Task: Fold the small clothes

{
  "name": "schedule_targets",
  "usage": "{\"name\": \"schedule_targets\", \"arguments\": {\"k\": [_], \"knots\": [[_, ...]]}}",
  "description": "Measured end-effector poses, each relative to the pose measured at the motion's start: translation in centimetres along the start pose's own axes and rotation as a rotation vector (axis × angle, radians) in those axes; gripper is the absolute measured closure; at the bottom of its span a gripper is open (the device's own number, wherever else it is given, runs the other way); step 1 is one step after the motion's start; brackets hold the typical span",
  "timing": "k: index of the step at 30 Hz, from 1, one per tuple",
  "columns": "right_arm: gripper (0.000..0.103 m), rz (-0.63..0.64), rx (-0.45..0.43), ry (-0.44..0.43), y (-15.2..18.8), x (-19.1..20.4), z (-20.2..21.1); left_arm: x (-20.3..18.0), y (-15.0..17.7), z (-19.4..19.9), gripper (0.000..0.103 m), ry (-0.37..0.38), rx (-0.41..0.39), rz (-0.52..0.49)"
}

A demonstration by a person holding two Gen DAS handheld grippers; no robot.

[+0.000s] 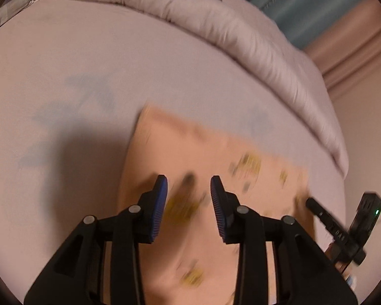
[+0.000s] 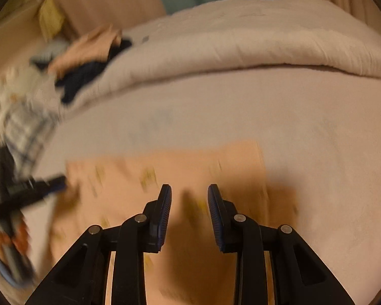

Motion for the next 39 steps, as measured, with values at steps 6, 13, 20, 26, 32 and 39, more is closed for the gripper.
{"name": "schedule_targets", "arguments": {"k": [6, 13, 20, 26, 32, 39], "knots": [[0.072, 0.139, 0.044, 0.054, 4.8, 1.3, 3.2, 2.3, 6.1, 3.2, 0.069, 0.032, 0.031, -0.074], [0.072, 0.27, 0.121, 0.159, 8.5, 2.0, 5.0, 3.1, 10.1, 5.6, 0.069, 0.015, 0.071, -0.109], [0.072, 0.205, 0.082, 0.132, 9.1, 1.8, 6.0, 2.6, 11.4, 6.4, 0.068, -0.026, 0.043, -0.114], [0.072, 0.162, 0.085, 0.139, 9.6, 1.3, 5.8, 1.8, 12.1, 6.5, 0.066, -0.073, 0.025, -0.152], [0.072, 0.159, 0.1, 0.157, 10.0, 1.8, 6.4, 2.2, 13.2, 7.1, 0.062, -0.083, 0.038, -0.156], [0.065, 0.129, 0.093, 0.117, 10.7, 2.9, 8.2, 2.5, 14.1, 8.5, 0.062, -0.061, 0.04, -0.122]]}}
Point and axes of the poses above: each gripper's, at about its wrist camera, not at the fingertips, and z roughly against the way its jaws point, x to its left, y to its underside, the point moved 1 cm from there along -z, roughly the way its jaws point, and after that the axes turned 7 degrees about -x, right-handed, at the moved point
